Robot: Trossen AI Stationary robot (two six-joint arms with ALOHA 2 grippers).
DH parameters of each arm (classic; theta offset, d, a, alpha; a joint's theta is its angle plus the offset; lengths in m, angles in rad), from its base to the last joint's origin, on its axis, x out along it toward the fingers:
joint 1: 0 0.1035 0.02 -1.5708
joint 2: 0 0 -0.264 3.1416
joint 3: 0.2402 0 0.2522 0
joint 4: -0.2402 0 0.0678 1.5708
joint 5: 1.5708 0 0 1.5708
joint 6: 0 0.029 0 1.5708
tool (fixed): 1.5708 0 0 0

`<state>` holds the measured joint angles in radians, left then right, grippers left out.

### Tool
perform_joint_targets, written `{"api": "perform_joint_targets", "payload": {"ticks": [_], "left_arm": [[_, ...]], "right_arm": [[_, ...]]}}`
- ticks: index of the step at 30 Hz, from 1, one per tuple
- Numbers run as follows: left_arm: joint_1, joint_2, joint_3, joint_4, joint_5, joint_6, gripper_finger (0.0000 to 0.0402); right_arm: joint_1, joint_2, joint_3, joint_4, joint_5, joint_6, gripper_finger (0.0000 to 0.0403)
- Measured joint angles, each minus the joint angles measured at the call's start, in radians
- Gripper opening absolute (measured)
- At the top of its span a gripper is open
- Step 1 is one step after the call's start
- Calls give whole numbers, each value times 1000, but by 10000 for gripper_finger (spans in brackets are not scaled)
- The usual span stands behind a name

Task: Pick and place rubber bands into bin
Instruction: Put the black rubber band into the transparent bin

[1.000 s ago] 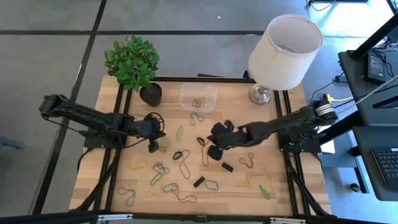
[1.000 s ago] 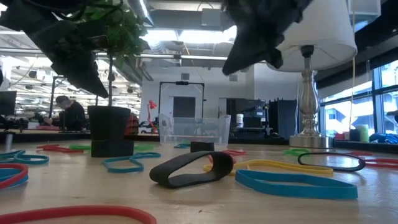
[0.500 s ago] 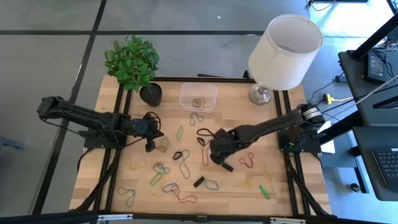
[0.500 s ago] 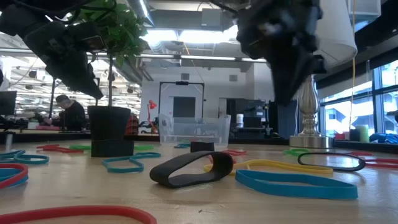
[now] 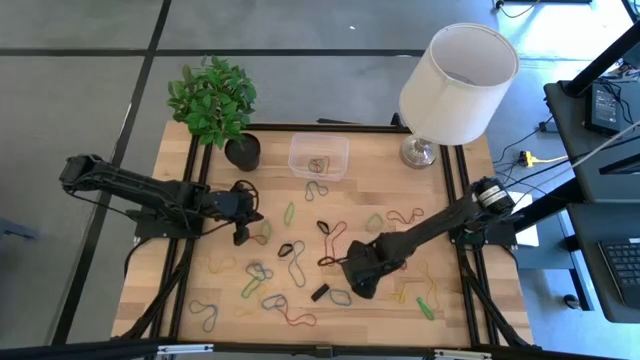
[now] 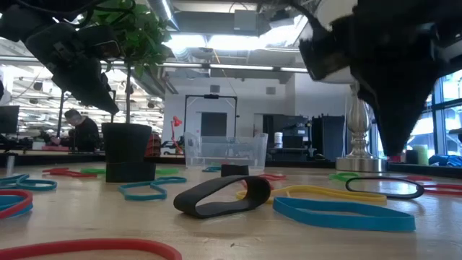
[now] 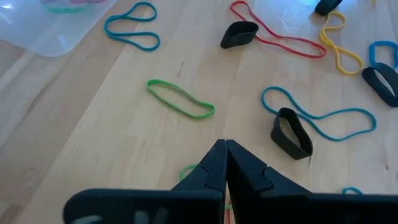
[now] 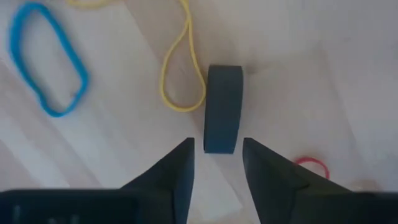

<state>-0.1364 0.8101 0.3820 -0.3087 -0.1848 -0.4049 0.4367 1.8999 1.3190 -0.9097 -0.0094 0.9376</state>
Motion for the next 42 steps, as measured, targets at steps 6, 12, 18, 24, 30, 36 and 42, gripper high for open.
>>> {"api": "perform_joint_targets", "payload": {"ticks": [6,12,18,24,30,36,42], "left_arm": [[0,0,0,0,0,0,2],[0,0,0,0,12,0,2],[0,0,0,2,26,0,3],[0,0,0,32,-12,72,3],[0,0,0,102,-5,130,2],[0,0,0,118,-64,191,2],[10,0,0,119,-138,191,3]], "right_arm": [[6,75,0,0,7,-3,143],[5,110,-1,8,5,-5,97],[-1,84,-11,18,3,0,11],[-54,-39,-11,13,99,-3,8],[-189,-167,-10,52,171,-123,6],[-367,-177,130,53,178,-398,3],[-531,-68,382,42,177,-687,2]]}}
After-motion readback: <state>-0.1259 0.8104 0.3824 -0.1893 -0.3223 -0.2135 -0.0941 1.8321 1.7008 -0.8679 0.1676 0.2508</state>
